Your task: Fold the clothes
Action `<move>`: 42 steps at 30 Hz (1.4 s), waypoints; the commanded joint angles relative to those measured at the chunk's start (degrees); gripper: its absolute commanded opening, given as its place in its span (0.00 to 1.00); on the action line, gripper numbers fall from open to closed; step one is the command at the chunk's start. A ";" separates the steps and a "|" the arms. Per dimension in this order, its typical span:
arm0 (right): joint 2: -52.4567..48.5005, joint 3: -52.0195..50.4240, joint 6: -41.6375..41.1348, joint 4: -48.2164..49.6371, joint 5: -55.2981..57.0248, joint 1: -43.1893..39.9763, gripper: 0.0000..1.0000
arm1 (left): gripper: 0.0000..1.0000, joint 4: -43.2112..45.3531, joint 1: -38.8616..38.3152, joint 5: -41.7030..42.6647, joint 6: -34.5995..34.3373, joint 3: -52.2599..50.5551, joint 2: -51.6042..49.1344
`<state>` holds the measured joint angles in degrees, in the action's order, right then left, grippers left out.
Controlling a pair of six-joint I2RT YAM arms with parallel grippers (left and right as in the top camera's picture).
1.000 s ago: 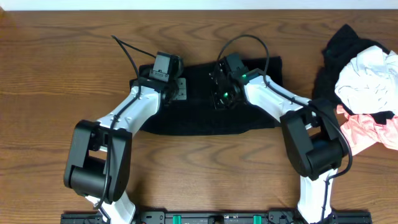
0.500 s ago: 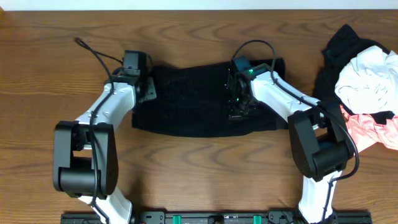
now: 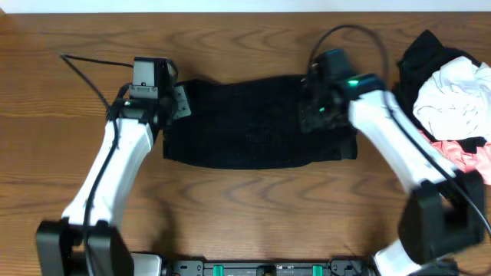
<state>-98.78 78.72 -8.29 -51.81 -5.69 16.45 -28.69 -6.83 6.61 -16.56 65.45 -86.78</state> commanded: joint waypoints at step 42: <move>-21.05 -0.13 8.85 1.40 -19.76 -23.17 0.82 | 0.53 -3.82 -7.58 -7.15 -1.36 -1.60 -22.73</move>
<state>-117.56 79.02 -1.74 -51.53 -22.28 -6.24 -31.29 -15.79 4.27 -16.91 65.21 -107.15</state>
